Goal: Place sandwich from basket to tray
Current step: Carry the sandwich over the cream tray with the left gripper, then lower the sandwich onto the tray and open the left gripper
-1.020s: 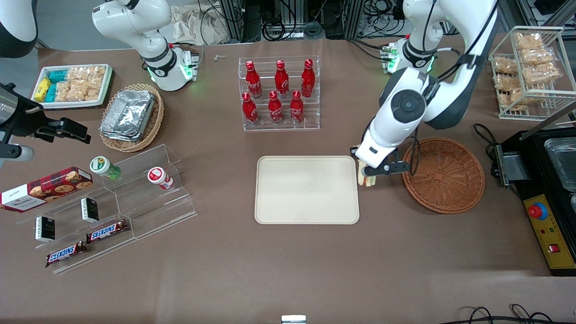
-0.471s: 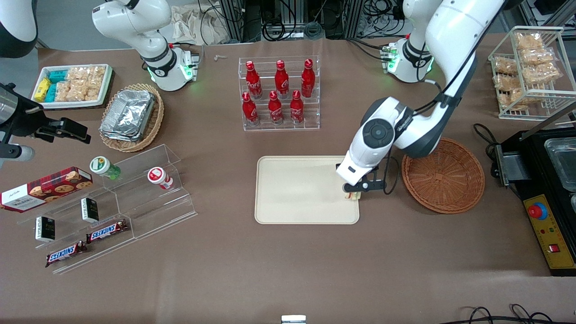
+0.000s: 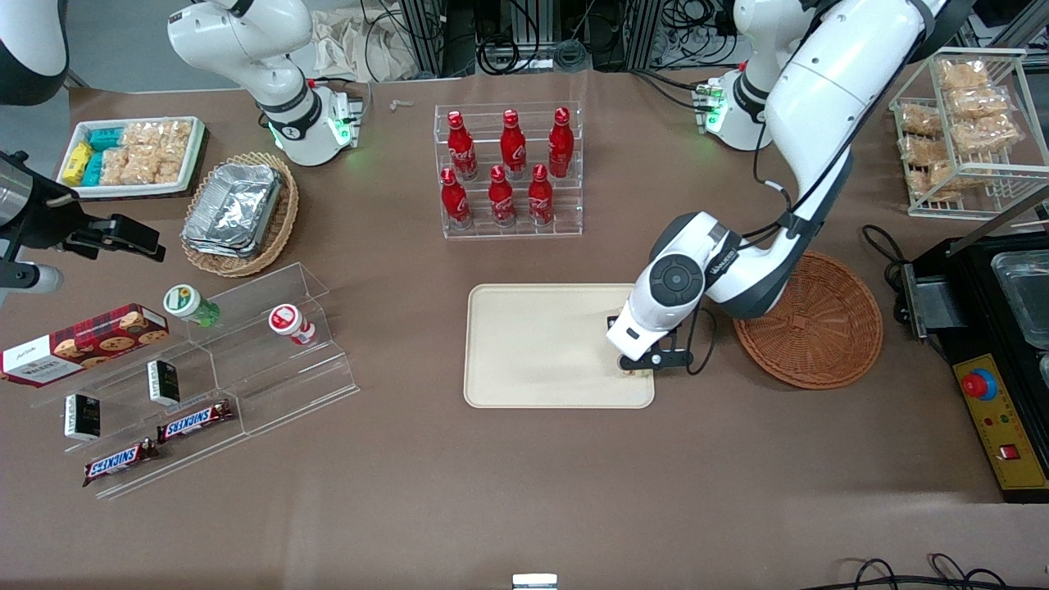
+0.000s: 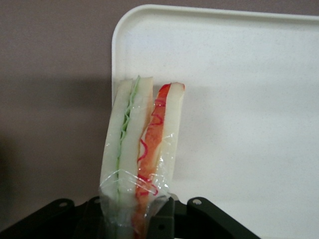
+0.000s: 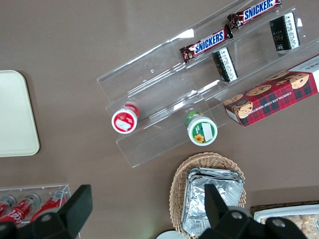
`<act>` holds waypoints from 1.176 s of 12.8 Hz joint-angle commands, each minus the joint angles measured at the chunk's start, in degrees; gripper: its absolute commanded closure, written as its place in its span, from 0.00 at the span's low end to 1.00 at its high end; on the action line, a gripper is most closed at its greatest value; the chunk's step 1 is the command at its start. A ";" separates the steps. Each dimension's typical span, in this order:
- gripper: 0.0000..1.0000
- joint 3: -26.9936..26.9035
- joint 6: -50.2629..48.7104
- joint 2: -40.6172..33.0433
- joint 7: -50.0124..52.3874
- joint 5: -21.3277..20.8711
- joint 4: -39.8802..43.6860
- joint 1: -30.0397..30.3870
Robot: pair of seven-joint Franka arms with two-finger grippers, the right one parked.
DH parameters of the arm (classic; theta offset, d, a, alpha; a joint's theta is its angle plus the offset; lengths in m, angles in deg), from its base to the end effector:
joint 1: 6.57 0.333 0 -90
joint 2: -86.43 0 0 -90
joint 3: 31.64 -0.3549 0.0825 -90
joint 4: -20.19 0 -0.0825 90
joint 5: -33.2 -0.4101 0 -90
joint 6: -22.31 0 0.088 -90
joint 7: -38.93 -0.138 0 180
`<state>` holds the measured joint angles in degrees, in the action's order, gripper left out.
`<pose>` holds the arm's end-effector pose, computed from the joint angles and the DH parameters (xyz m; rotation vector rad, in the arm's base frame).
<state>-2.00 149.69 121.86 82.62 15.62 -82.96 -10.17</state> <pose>0.5864 -0.3383 0.2142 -3.1243 -0.0736 0.1784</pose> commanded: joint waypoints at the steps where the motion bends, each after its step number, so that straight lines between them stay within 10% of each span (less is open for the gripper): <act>1: 1.00 1.21 -0.11 1.66 1.57 -2.02 1.72 0.08; 7: 0.98 1.65 -0.11 2.89 1.13 -5.28 1.63 -0.18; 11: 0.08 1.65 -0.03 3.15 1.13 -5.28 1.81 -0.18; 15: 0.01 2.17 0.15 2.54 1.74 -5.19 1.98 -0.18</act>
<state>-0.73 149.89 123.94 82.63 11.89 -82.48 -10.28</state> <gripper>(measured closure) 0.194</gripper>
